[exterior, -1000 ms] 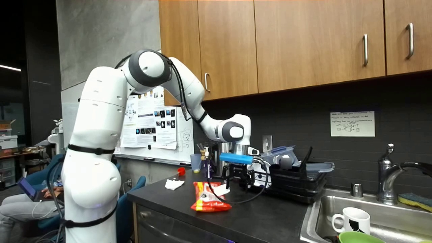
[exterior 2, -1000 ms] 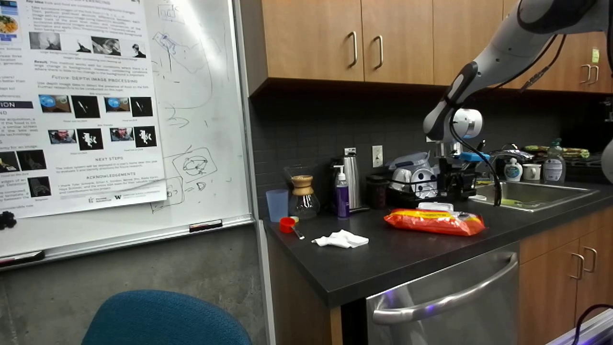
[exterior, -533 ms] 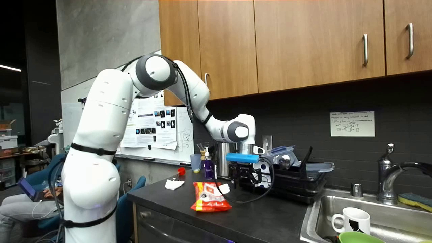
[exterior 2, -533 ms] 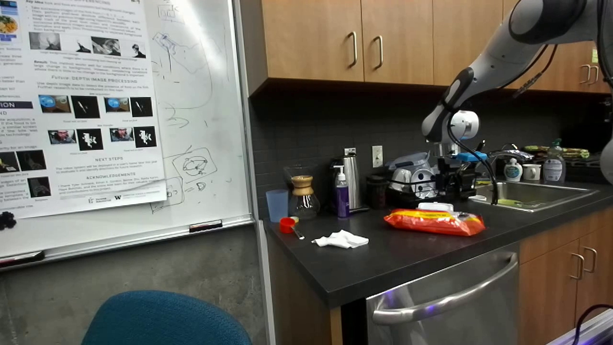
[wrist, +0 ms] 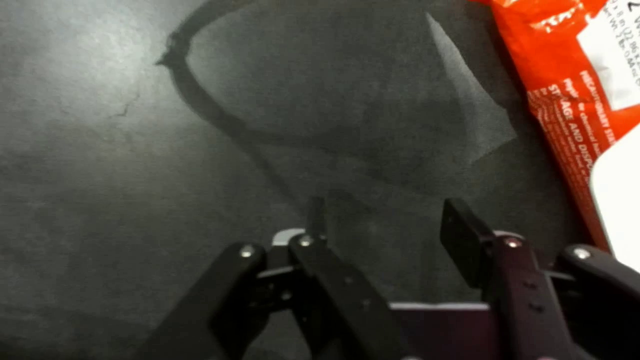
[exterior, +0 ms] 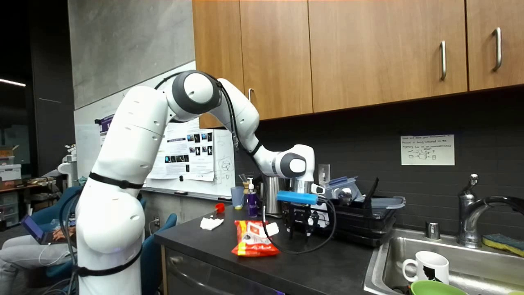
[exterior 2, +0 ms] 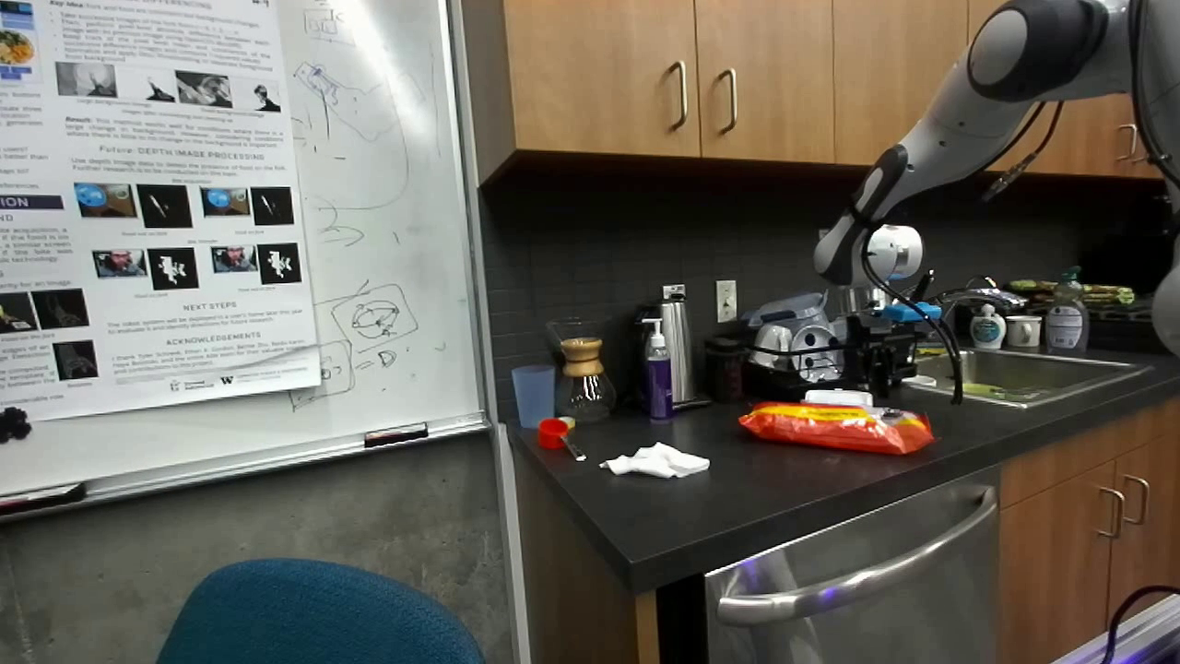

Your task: Close the lid of the orange wet wipes packet

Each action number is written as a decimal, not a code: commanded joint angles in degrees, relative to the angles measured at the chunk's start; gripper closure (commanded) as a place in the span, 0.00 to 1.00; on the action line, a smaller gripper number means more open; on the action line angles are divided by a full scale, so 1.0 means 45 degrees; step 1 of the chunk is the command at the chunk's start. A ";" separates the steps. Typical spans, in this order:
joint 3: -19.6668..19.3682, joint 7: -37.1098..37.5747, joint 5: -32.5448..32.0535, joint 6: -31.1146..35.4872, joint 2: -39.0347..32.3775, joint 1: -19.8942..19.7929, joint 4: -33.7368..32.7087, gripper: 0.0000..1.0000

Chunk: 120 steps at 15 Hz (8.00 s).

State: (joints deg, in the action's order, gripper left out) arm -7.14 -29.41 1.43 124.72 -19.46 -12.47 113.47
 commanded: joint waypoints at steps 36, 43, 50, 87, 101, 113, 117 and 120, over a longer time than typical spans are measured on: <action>0.0860 -0.3274 0.2100 -0.2745 0.3149 0.0640 0.2688 1.00; 0.0848 -0.3584 0.2139 -0.3228 0.3841 0.0981 0.3278 1.00; 0.0951 -0.3513 0.2125 -0.2603 0.3755 0.1492 0.3597 1.00; -0.0175 -0.0443 -0.0643 -0.0479 0.7791 0.0979 0.6657 0.30; 0.0832 0.2714 -0.1251 -0.0361 1.0908 0.2364 0.8480 0.00; 0.1550 0.5381 -0.1201 0.0224 1.0228 0.2529 0.7443 0.00; 0.1399 0.5251 -0.1172 0.0287 1.0408 0.2592 0.7557 0.00; 0.1290 0.5236 -0.1157 0.0252 1.0294 0.2568 0.7397 0.00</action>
State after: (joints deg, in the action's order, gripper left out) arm -1.12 -5.96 -3.66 126.00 26.86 -1.17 146.85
